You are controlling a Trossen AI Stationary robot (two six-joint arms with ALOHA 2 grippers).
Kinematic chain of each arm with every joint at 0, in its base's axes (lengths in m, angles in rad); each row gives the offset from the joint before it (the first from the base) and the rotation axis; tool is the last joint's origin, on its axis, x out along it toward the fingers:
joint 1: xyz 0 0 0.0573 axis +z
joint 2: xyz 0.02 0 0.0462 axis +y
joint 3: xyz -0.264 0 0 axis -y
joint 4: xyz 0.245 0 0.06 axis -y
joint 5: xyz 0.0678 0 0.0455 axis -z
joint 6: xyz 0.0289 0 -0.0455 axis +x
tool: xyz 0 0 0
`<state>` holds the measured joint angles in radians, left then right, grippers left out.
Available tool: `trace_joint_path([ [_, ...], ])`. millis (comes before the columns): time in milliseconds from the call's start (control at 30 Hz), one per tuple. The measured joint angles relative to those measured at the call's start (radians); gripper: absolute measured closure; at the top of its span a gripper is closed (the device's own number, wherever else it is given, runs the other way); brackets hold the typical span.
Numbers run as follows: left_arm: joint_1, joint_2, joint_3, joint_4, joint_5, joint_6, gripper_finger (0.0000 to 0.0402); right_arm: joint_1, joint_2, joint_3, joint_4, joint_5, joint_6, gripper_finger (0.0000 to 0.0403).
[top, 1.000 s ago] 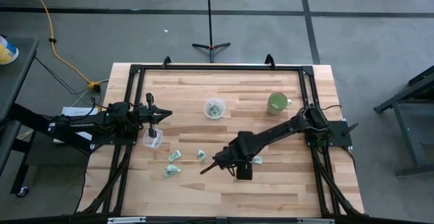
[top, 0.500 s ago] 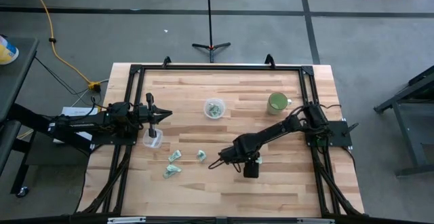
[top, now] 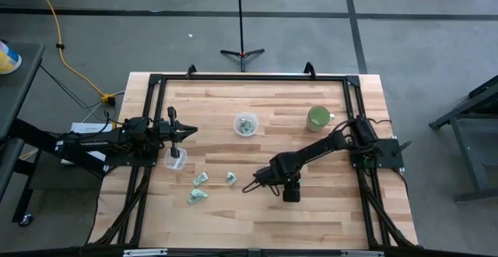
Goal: Pick and place Stevia / Truvia into bins
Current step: Put the stevia packet into the right transparent container
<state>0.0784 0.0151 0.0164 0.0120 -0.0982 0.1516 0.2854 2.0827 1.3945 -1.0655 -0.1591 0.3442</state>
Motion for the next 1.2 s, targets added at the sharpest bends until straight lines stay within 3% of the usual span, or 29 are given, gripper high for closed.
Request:
trace_joint_path([
  [200,0.000,0.000,0.000,0.000,0.000,0.000,0.0341,-0.026,0.000,0.000,0.063,0.049,-0.034,0.0381],
  [267,0.000,0.000,0.000,0.000,0.000,0.000,0.0342,-0.038,-0.001,0.001,0.094,0.051,-0.070,0.0395],
  [400,0.000,0.000,0.000,0.000,0.000,0.000,0.0341,-0.057,0.003,0.036,0.156,0.094,-0.179,0.0386],
  [600,0.000,0.000,0.000,0.000,0.000,0.000,0.0341,-0.116,0.011,0.105,0.414,0.171,-0.411,0.0394],
  [867,0.000,0.000,0.000,0.000,0.000,0.000,0.0342,-0.264,0.009,0.212,0.348,0.345,-0.561,0.0396],
  [1067,0.000,0.000,0.000,0.000,0.000,0.000,0.0342,-0.365,0.008,0.266,0.349,0.342,-0.599,0.0397],
  [1200,0.000,0.000,0.000,0.000,0.000,0.000,0.0341,-0.407,0.007,0.301,0.317,0.252,-0.605,0.0400],
])
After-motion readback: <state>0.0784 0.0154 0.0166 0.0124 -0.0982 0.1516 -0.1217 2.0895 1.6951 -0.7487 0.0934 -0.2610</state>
